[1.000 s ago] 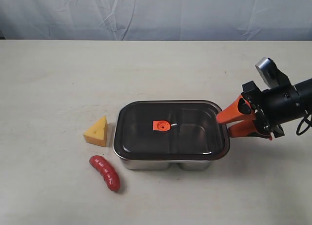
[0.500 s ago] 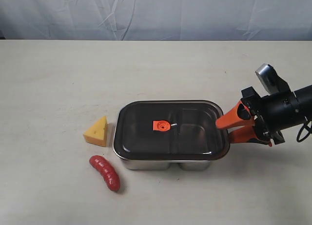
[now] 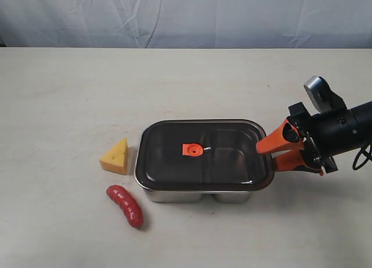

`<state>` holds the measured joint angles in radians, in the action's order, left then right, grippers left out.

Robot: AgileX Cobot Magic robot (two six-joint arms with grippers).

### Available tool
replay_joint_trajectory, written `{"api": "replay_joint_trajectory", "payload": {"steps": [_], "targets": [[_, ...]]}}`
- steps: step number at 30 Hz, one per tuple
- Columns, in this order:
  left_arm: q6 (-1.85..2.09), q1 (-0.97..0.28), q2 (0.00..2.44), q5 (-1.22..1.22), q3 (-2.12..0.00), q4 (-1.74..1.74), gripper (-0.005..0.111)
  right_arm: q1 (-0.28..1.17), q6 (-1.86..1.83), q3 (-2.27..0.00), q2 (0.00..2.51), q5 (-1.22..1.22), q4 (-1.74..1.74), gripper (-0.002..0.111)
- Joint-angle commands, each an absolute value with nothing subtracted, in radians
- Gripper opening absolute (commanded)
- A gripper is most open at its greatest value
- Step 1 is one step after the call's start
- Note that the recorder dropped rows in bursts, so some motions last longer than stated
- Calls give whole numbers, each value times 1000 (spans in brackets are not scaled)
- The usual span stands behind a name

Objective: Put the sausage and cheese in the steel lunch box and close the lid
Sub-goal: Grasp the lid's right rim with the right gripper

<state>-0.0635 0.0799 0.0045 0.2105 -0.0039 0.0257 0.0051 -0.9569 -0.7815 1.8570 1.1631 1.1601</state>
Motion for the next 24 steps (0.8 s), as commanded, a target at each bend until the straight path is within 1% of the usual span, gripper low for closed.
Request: {"api": "replay_joint_trajectory", "payload": {"steps": [1,10,20,24], "targets": [[-67,75,0,201,0,29,0,3,-969,-779,1858,1176,1153,56],[-67,75,0,201,0,29,0,3,-969,-779,1858,1129,1153,56],[-67,75,0,201,0,29,0,3,-993,-779,1858,1139,1188,56],[-67,75,0,201,0,29,0,33,-1000,-779,1860,1121,1188,56]]}}
